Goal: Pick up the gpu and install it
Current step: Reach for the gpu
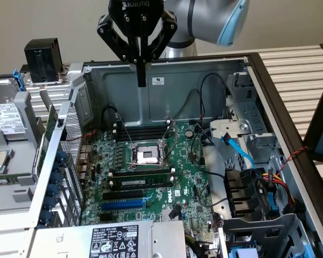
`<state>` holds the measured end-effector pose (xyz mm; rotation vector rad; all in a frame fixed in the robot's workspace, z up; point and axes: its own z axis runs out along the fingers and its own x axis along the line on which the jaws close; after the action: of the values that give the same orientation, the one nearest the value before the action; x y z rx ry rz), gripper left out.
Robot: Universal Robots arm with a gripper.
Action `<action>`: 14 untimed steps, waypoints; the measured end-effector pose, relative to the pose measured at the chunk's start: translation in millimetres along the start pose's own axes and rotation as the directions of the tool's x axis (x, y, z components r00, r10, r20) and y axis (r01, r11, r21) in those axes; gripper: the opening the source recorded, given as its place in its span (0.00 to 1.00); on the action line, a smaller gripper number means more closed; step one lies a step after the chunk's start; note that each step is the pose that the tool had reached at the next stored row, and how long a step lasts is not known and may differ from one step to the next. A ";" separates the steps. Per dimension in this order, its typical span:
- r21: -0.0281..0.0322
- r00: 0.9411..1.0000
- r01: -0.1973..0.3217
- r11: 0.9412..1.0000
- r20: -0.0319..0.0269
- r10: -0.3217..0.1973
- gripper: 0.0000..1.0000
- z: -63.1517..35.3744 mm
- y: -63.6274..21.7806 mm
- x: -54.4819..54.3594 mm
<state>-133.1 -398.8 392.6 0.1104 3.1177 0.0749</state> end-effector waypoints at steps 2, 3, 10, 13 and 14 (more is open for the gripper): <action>0.000 1.000 0.000 1.000 0.000 0.000 0.11 -0.1 -0.6 8.2; 0.000 1.000 0.000 1.000 0.000 0.000 0.11 -0.3 -0.9 13.1; 0.000 1.000 0.000 1.000 0.000 0.000 0.11 -1.0 -3.1 44.6; 0.000 1.000 0.000 1.000 0.000 0.000 0.11 -1.3 -4.1 58.6; 0.000 1.000 0.000 1.000 0.000 0.000 0.11 -1.4 -4.4 62.9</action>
<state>-196.2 -398.8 392.6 0.1103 3.1172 0.0751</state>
